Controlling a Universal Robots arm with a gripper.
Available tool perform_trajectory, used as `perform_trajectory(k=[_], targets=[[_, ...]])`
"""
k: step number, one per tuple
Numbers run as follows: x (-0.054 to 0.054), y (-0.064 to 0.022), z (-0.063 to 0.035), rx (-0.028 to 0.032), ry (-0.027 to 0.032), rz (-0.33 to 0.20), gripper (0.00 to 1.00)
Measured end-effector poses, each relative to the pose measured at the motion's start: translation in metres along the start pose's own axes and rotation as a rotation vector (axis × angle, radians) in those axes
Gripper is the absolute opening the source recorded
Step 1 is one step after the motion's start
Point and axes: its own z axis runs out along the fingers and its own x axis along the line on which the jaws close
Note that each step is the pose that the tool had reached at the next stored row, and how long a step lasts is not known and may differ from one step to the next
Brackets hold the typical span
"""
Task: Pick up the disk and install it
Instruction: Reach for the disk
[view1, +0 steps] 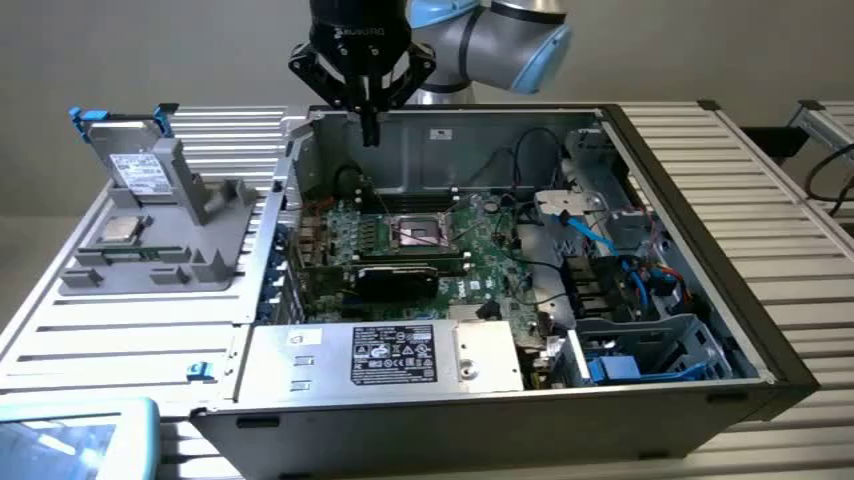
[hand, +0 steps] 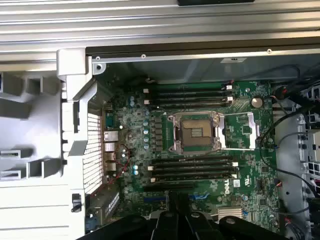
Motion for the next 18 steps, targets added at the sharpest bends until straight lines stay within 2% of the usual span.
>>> perform_trajectory(k=[11,14,18], targets=[[0.001,0.0,0.0,0.0,0.0001,0.0,0.11],[0.01,0.0002,-0.0001,0.0001,0.0,0.0,0.11],[0.027,0.0023,0.0,0.0001,0.0,0.0,0.11]])
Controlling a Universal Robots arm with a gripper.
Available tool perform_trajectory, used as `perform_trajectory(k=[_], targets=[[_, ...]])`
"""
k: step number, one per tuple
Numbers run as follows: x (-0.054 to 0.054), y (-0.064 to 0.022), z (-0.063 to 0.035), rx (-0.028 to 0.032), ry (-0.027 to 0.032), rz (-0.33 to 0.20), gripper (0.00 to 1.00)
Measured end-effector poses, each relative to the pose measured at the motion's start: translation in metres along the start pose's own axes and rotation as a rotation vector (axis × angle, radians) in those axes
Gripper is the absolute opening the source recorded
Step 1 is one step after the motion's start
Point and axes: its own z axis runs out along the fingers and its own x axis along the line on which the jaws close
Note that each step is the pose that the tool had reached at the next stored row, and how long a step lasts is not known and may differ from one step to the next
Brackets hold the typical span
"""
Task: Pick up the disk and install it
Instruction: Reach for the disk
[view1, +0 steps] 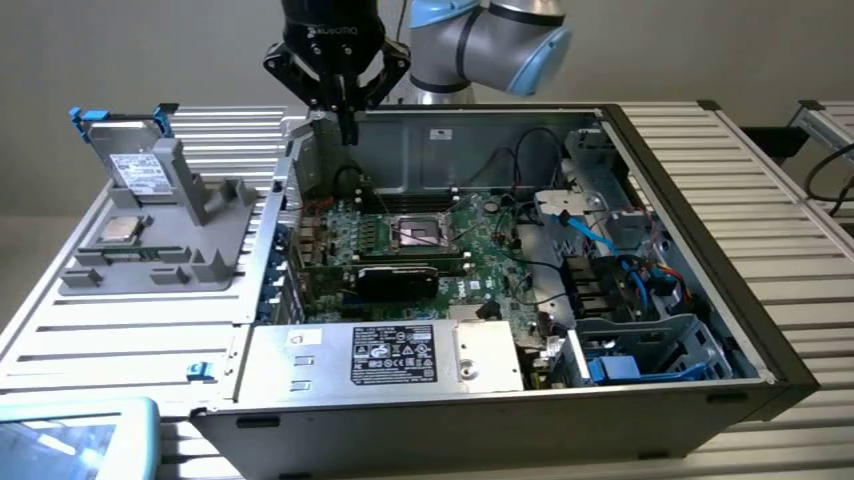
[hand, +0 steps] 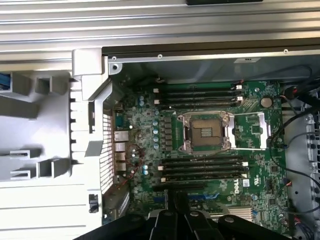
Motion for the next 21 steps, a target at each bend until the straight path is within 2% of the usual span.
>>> perform_trajectory(k=[12,17,18,21], targets=[[0.055,0.0091,0.0009,0.0,0.0002,0.0,0.11],[0.078,0.0096,0.001,0.0,0.0003,0.0,0.11],[0.083,0.0096,0.0009,0.0001,0.0014,0.0,0.11],[0.095,0.0097,0.0007,0.0009,0.0126,0.001,0.11]])
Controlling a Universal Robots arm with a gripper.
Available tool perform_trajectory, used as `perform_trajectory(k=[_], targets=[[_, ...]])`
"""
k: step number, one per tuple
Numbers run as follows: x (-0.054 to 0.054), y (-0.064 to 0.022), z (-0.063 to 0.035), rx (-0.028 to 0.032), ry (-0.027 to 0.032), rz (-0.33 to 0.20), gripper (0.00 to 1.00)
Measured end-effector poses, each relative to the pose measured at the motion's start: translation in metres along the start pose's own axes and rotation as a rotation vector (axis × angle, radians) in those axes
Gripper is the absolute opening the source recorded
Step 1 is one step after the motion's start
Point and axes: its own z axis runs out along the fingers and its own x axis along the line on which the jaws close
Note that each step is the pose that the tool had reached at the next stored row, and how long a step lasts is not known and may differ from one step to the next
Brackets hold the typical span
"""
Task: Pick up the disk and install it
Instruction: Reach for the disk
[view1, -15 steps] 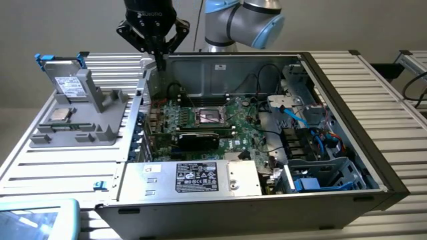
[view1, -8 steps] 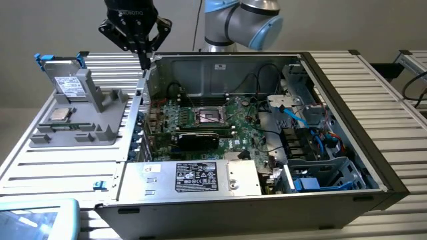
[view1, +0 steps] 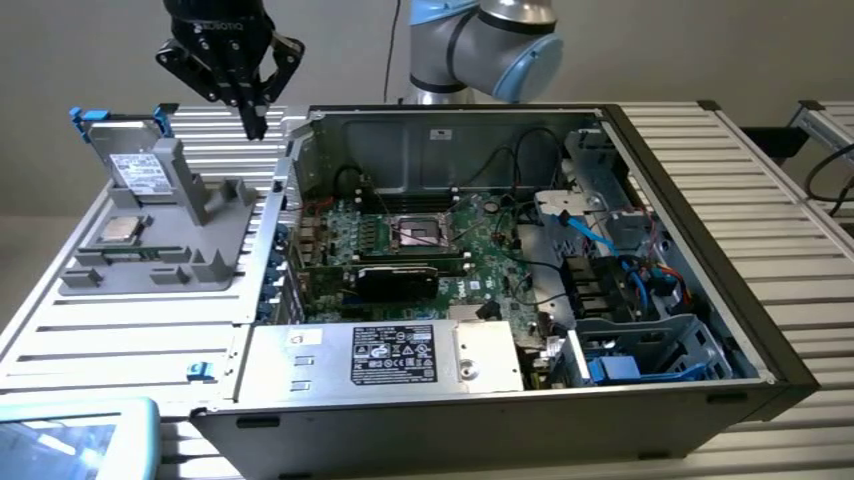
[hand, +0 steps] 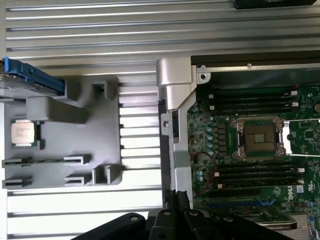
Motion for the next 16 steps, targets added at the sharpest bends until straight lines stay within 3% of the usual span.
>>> perform_trajectory(k=[3,9,16], targets=[[0.013,0.0007,-0.0001,0.0006,0.0084,0.0,0.11],[0.041,0.0044,0.0001,0.0007,0.0091,0.0,0.11],[0.064,0.0088,0.0008,0.0009,0.0136,0.001,0.11]])
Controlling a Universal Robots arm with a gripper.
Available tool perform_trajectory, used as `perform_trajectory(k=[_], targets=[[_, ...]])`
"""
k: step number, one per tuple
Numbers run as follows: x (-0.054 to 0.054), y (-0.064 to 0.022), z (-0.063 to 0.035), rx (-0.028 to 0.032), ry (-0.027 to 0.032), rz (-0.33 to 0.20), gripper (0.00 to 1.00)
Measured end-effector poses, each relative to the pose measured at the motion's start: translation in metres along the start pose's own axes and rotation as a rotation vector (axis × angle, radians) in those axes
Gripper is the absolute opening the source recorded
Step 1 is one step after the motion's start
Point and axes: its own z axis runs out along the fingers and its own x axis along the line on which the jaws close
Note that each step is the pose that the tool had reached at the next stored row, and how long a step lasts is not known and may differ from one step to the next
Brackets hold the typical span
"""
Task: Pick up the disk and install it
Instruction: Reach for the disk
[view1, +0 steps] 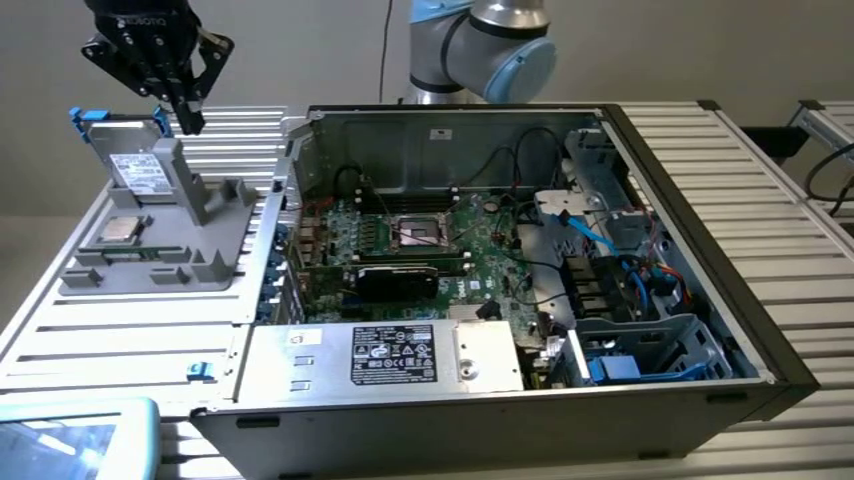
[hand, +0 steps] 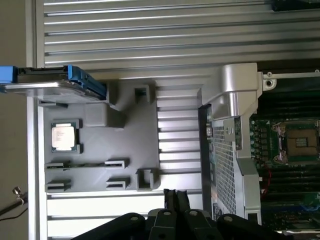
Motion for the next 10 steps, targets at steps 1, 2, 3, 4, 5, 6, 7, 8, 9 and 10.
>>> perform_trajectory(k=[1,2,3,4,5,6,7,8,9,10], targets=[[0.003,0.0009,0.0003,0.0,0.0005,0.0,0.11],[0.005,0.0019,0.0006,0.0001,0.0008,0.0,0.11],[0.008,0.0028,0.0009,0.0002,0.0012,0.0,0.11],[0.011,0.0038,0.0012,0.0002,0.0015,0.0,0.11],[0.014,0.0048,0.0014,0.0002,0.0016,0.0,0.11],[0.017,0.0056,0.0015,0.0002,0.0018,0.0,0.11],[0.019,0.0062,0.0017,0.0002,0.0019,0.0,0.11],[0.022,0.0068,0.0018,0.0002,0.0021,0.0,0.11],[0.024,0.0071,0.0018,0.0002,0.0026,0.0,0.11],[0.026,0.0074,0.0019,0.0002,0.0034,0.0,0.11]])
